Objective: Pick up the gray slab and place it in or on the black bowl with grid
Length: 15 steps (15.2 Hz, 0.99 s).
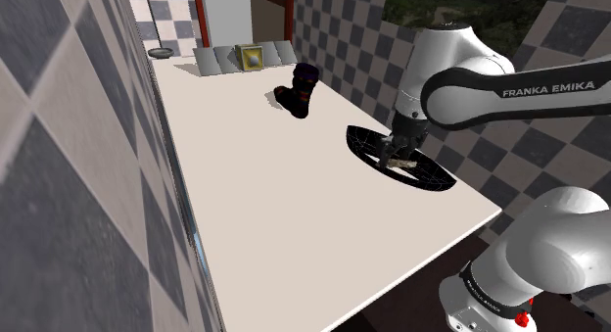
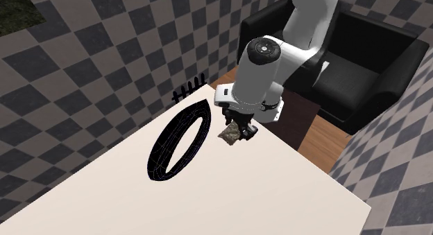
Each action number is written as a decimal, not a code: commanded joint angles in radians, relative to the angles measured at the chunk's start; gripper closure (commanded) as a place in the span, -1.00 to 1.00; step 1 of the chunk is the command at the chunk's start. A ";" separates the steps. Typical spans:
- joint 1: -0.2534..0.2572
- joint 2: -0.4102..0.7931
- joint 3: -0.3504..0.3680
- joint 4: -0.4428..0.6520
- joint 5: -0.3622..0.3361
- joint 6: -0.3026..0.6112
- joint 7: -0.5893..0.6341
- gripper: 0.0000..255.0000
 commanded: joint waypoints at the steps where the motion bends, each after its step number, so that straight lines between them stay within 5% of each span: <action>1: -0.033 0.041 -0.041 0.026 -0.031 0.019 -0.049 1.00; 15: -0.158 0.381 -0.260 0.292 -0.119 0.118 -0.322 1.00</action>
